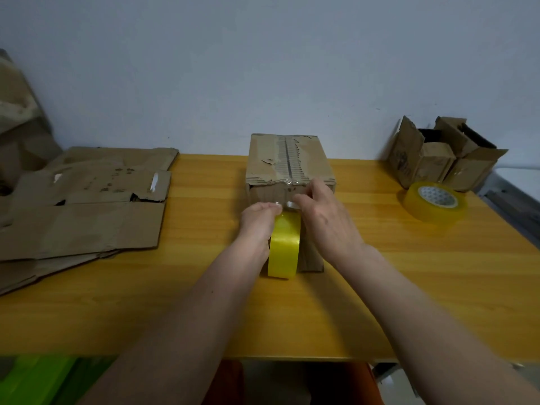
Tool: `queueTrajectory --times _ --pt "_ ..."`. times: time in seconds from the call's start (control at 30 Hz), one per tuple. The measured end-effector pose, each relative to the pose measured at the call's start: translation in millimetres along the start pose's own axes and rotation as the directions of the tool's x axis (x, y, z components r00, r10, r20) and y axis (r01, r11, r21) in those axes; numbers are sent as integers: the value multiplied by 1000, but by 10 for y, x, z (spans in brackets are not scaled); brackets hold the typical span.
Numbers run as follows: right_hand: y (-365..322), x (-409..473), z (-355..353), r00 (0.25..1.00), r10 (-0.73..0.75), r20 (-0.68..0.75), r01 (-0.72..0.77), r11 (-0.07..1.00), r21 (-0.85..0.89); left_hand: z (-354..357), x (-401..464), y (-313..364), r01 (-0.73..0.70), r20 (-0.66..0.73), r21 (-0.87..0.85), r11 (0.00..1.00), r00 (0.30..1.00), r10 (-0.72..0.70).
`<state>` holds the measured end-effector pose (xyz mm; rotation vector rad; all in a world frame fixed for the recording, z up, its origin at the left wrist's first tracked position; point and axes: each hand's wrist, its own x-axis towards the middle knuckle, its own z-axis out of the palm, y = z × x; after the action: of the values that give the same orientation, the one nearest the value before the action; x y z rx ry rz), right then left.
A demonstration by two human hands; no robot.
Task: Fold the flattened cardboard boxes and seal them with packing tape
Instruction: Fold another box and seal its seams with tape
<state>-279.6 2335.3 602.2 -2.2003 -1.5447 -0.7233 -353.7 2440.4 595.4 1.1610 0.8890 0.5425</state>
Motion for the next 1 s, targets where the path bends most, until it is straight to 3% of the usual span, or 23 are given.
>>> queueTrajectory --times 0.1,0.2,0.27,0.37,0.43,0.5,0.57,0.6,0.67,0.73,0.8,0.9,1.0 --pt "155 -103 -66 998 65 5 -65 998 24 -22 -1 9 -3 30 1 1000 1000 3" --pt "373 -304 -109 968 253 -13 -246 953 177 -53 -16 22 1 57 16 1000 998 -2" --pt "524 -468 -91 876 472 98 -477 819 319 -60 -23 26 -3 63 31 1000 998 1" --pt "727 -713 40 643 686 341 -762 523 382 -51 -34 31 -9 71 44 999 997 5" --pt "811 -832 138 558 707 435 -829 442 344 -42 -53 43 -9 74 45 999 997 6" --pt "828 -860 187 515 708 483 -856 451 251 -44 -68 53 -2 76 50 999 997 -2" --pt "776 -796 161 577 726 375 -796 602 59 -50 -70 60 6 78 54 998 997 -11" --pt "728 -724 123 675 697 242 -720 694 8 -55 -69 63 10 79 60 998 997 -15" --pt "528 -465 -49 887 451 -103 -449 893 42 -51 -71 74 16 85 69 997 996 -22" --pt "346 -95 -189 953 135 -271 -127 991 46 -41 -65 90 23 96 73 997 995 -30" --pt "256 283 -201 994 -15 -104 12 999 -31 -42 -58 91 32 96 84 996 995 -40" --pt "227 629 -129 940 39 339 2 993 -120 -75 -56 98 42 98 97 994 994 -51" --pt "311 673 -42 894 69 442 -39 996 -78 -107 -58 122 32 130 97 995 991 -45"
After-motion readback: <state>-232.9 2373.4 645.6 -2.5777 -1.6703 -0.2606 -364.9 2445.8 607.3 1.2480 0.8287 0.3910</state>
